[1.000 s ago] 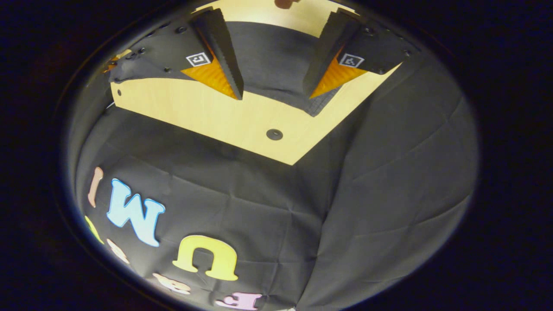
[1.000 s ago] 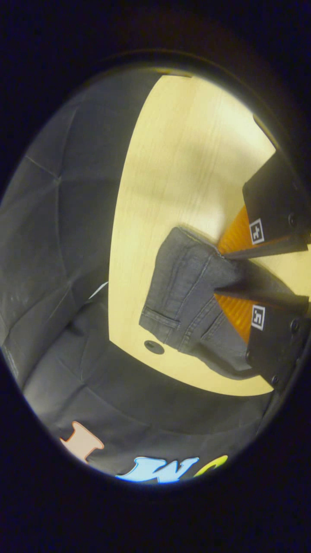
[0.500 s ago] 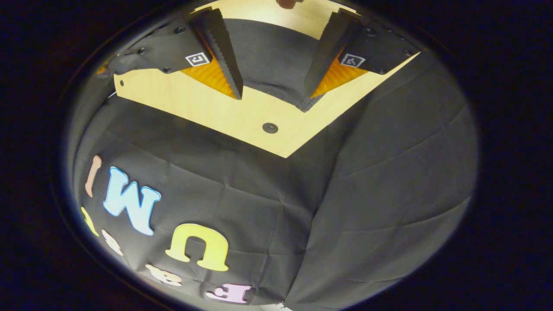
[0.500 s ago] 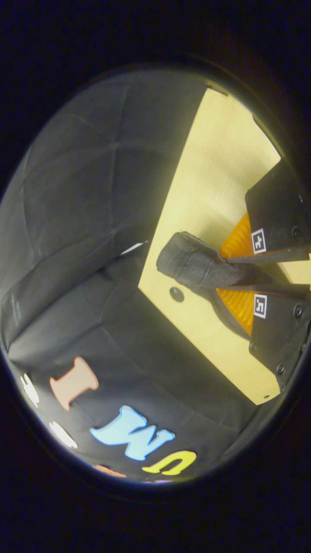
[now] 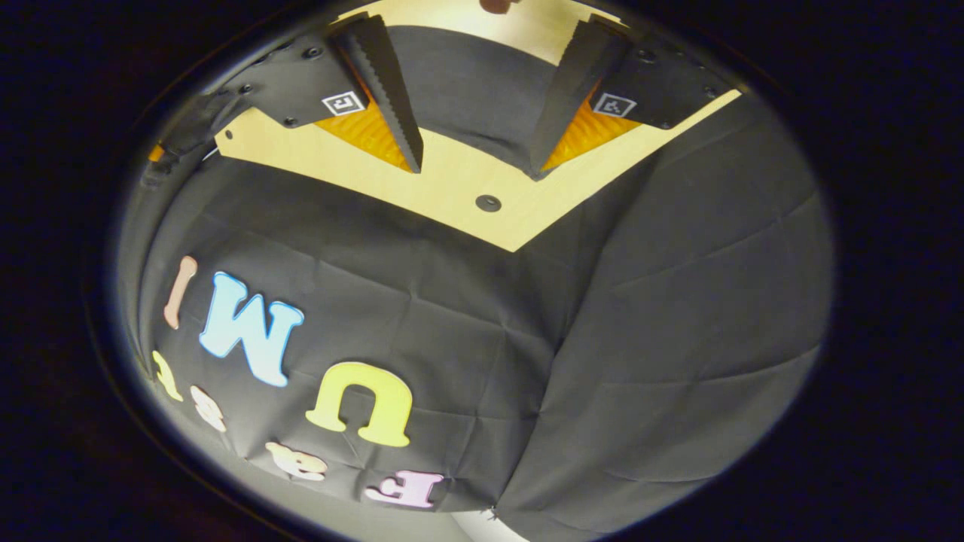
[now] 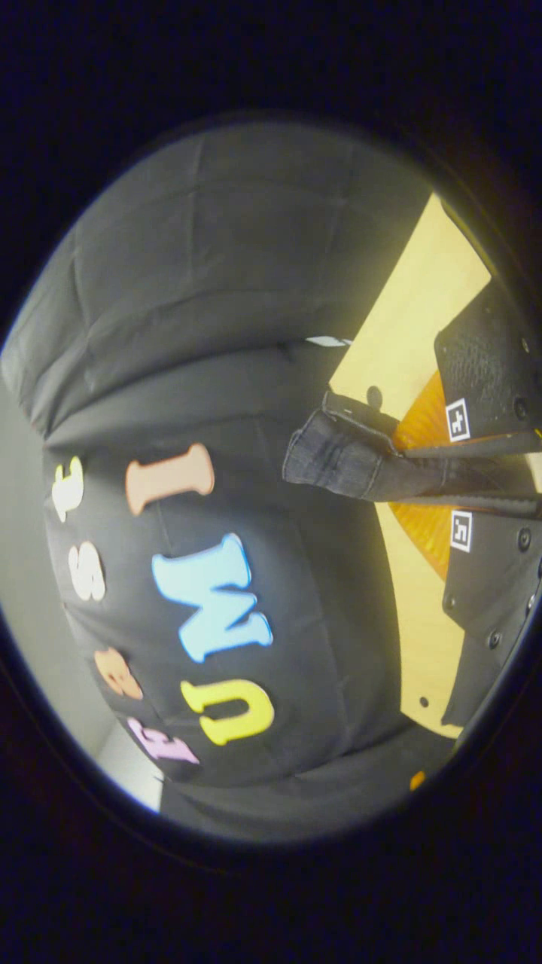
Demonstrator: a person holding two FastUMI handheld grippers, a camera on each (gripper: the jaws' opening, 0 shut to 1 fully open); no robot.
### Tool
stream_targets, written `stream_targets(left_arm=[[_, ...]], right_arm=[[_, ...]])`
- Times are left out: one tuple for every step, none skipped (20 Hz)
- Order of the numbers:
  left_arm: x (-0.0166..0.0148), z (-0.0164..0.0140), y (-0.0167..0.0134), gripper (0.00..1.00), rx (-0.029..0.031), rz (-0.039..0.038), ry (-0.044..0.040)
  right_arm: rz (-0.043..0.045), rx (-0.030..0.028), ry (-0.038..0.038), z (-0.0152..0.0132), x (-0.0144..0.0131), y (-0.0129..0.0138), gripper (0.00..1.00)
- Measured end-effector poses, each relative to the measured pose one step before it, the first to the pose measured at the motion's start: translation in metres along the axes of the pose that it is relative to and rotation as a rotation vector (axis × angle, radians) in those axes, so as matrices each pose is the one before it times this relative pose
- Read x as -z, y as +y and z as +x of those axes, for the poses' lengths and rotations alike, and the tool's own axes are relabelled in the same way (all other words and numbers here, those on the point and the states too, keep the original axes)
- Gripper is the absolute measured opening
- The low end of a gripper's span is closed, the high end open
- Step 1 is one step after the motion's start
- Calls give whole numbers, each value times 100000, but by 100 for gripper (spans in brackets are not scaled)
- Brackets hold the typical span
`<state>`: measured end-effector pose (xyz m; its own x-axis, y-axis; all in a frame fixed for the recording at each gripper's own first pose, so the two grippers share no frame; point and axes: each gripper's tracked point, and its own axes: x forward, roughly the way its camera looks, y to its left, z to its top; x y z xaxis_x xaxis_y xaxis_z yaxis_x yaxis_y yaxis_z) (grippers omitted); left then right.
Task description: Grasp the waist and the cuffs of the jeans and fold them to make the two legs overlap; first hold the waist and fold one-third of the jeans toward the cuffs, then hold the cuffs and fold the remaining one-third in the same direction to finish folding.
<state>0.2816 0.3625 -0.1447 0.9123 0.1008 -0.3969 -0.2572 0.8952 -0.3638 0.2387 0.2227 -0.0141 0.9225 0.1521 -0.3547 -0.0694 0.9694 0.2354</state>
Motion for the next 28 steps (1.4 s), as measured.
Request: stream_targets(left_arm=[[-5,-279,120,94,1001,-817,-1016],[-102,-244,-60,94,1523,-1023,-909],[-168,-322,-12,94,1373,-1045,-1333],[-69,-184,216,94,907,-878,-515],[-1,-192,169,94,934,-680,228],[235,-216,43,94,658,-433,639],[9,-205,394,92,-821,20,-49],[152,-306,441,94,-999,348,-152],[-14,-533,351,94,-869,370,-855],[114,-363,224,94,-792,736,-325],[222,-336,466,94,-1512,523,-116],[270,-159,285,94,-914,200,337],[264,-153,430,94,-1276,-290,536],[529,132,546,94,-1489,-891,844],[493,83,508,94,-962,-1886,1381],[637,170,296,94,-512,-3063,2024],[599,142,189,94,33,-3680,2007],[602,341,349,94,-330,-3540,2059],[403,296,421,94,-296,-3504,1555],[157,62,231,94,-61,-3963,1185],[320,344,452,94,39,-4287,1480],[-4,422,692,94,-798,-4795,1258],[132,493,799,94,-585,-5168,1179],[-7,506,1145,95,-838,-5227,1131],[71,399,1153,94,-708,-5575,1221],[-25,487,1333,94,-1215,-5452,1267],[-162,593,1334,95,-1295,-5915,1182],[-277,688,1157,94,-1560,-5900,1425]], right_arm=[[-3519,-3684,-1349,-360,283,2040,18],[-1488,-4544,-649,-364,602,2195,18],[-932,-5352,-371,-23,649,2267,18],[-728,-4789,658,349,1211,1931,14],[-676,-5201,800,357,1193,1887,14],[-794,-5733,1223,441,1464,1922,18],[-1268,-6835,1091,602,1382,2224,18],[-1698,-5972,1896,318,1329,2023,18],[-1839,-4654,1954,377,1513,1492,18],[-1777,-3814,2361,328,2014,1497,18],[-1760,-2863,2456,562,1769,1076,18],[-2146,-2110,2452,609,1807,915,14],[-1707,-2228,2308,892,1197,619,14],[-1587,-1925,1941,1232,1081,95,18],[-2010,-1221,1615,1058,745,218,17],[-1578,-1436,1726,713,599,398,16],[-105,-3203,2198,484,508,407,20],[106,-1860,2773,194,872,-274,23],[231,-2194,2482,268,460,95,46],[-877,242,1632,-75,150,120,46],[-1428,425,195,-552,-177,-117,64],[-951,357,-576,-1078,-315,-221,70],[-346,420,-1469,-783,-859,-352,75],[486,808,-1875,-1013,-1080,-423,77],[678,1461,-2014,-586,-1226,-471,80],[599,2269,-2124,-548,-1046,-659,82],[412,2728,-1801,-477,-1178,-805,86],[293,3318,-1168,-673,-732,-916,87]])
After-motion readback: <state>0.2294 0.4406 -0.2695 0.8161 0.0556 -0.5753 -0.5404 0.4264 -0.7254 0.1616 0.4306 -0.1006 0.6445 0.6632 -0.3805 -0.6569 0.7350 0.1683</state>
